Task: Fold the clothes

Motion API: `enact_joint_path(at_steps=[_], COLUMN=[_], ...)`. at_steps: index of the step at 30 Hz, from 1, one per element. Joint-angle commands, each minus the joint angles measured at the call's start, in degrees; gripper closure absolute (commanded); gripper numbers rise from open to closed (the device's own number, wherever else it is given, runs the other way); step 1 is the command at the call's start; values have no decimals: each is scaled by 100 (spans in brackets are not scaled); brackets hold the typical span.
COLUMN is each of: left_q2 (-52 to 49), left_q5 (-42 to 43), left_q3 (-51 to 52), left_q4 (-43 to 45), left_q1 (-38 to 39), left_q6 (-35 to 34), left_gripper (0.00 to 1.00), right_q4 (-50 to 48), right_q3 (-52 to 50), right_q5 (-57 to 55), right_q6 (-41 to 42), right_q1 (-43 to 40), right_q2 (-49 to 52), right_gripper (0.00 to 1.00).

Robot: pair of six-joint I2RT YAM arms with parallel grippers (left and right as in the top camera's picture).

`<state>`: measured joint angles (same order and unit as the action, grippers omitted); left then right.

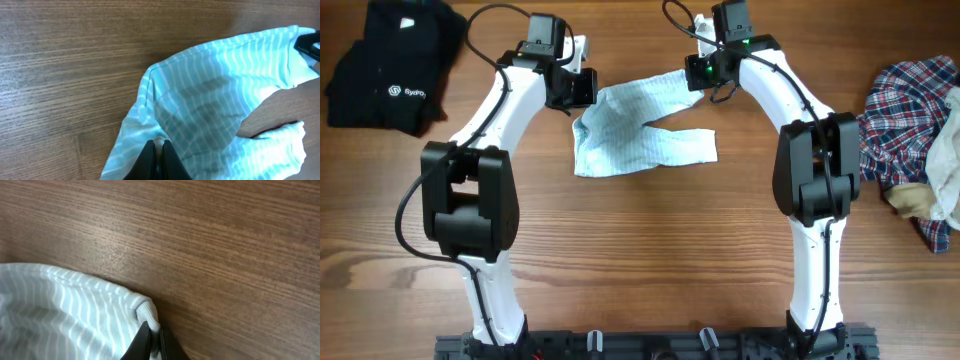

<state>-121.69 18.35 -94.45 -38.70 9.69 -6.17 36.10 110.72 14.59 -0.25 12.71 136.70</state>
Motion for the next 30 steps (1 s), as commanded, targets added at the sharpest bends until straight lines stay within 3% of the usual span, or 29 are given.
enact_joint_path(at_steps=[1, 10, 18, 30], left_q2=[286, 407, 481, 892], left_q5=[70, 74, 315, 629], left_q3=[-7, -7, -7, -7], left_q4=[-168, -671, -503, -743], left_q1=[-17, -15, -15, -15], left_q6=[151, 149, 302, 494], left_gripper=[96, 96, 96, 96], right_q4=[151, 695, 422, 929], right_q3=[-68, -68, -68, -68], right_q5=[109, 199, 203, 236], right_q6=[26, 179, 173, 170], right_q1=[-2, -2, -2, -2], right_q2=[-326, -518, -835, -841], right_gripper=[96, 96, 96, 96])
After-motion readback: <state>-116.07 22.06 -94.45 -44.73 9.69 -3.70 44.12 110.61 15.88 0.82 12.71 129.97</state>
